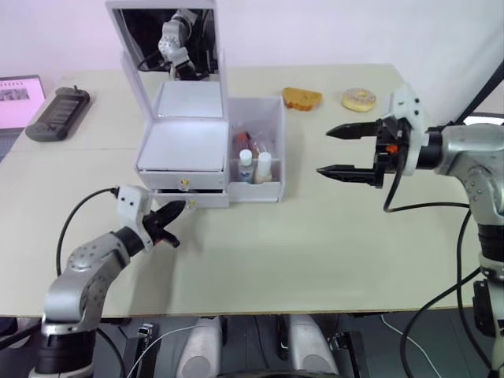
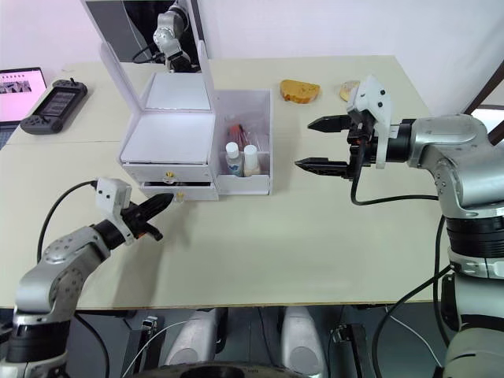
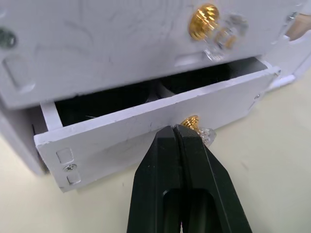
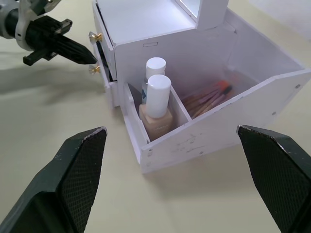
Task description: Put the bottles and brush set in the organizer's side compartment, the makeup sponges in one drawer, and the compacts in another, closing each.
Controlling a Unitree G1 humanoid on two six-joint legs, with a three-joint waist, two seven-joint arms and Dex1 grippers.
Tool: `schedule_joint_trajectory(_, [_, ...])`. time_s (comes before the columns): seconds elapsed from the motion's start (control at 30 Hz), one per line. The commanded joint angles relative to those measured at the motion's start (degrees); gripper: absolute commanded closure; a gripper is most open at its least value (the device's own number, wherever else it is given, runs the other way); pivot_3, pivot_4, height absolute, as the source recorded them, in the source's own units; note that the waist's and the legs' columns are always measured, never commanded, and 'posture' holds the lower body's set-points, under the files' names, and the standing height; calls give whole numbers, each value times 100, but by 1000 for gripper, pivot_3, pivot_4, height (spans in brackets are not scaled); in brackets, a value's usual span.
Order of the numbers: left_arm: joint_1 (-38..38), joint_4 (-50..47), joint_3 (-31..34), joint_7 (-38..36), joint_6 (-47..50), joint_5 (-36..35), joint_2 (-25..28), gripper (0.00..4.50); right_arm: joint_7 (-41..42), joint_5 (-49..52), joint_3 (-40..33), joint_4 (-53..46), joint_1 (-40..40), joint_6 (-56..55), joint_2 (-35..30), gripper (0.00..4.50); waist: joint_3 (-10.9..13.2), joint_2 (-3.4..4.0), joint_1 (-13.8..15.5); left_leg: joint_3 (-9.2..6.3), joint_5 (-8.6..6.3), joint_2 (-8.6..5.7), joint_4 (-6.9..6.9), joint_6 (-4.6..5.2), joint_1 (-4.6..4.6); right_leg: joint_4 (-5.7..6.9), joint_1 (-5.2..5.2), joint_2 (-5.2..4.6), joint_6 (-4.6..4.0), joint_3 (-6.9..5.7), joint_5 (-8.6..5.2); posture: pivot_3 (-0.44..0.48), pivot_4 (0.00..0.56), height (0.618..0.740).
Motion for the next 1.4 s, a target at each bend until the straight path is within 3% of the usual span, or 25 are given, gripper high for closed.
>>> schedule_joint_trajectory(0.03, [-181, 80, 63, -41, -120, 79, 147, 4487, -104, 54, -253, -207, -17, -27, -96, 0, 0, 0, -4, 1, 0, 0, 0, 0, 0, 0, 0, 0, 2, 1, 1, 0, 150, 740])
schedule_joint_trajectory(0.73, [-761, 676, -112, -176, -312, 265, 83, 4487, -303, 83, -394, -350, 227, -92, -97, 0, 0, 0, 51, 3, 5, 0, 12, -3, 0, -2, 3, 0, 19, 6, 11, 0, 150, 740])
schedule_joint_trajectory(0.93, [-188, -49, 131, -318, -71, -38, 260, 4487, -278, 94, -337, -308, 215, -137, -35, 0, 0, 0, -26, 5, 6, 0, 9, -4, 1, -6, 3, 1, 18, 13, 13, 0, 150, 740])
schedule_joint_trajectory(1.1, [548, -1049, 924, -228, 187, -746, 309, 4487, -230, 80, -273, -220, 193, -198, 33, 0, 1, 1, -21, 11, 5, 1, -8, -4, 0, -18, -1, 2, 17, 21, 18, 0, 150, 740])
schedule_joint_trajectory(1.23, [501, -1120, 1287, 120, 367, -1161, 148, 4487, -206, 55, -203, -135, 138, -253, 84, 0, 1, 1, 25, 10, 5, 1, 0, -4, 0, -17, 1, 2, 12, 19, 15, 0, 150, 740])
schedule_joint_trajectory(1.4, [196, -893, 965, 357, 236, -901, 55, 4487, -177, 39, -127, -60, 26, -299, 128, 0, 1, 1, 5, 14, 5, 0, 17, -4, 1, -18, 9, 2, 26, 21, 17, 0, 150, 740])
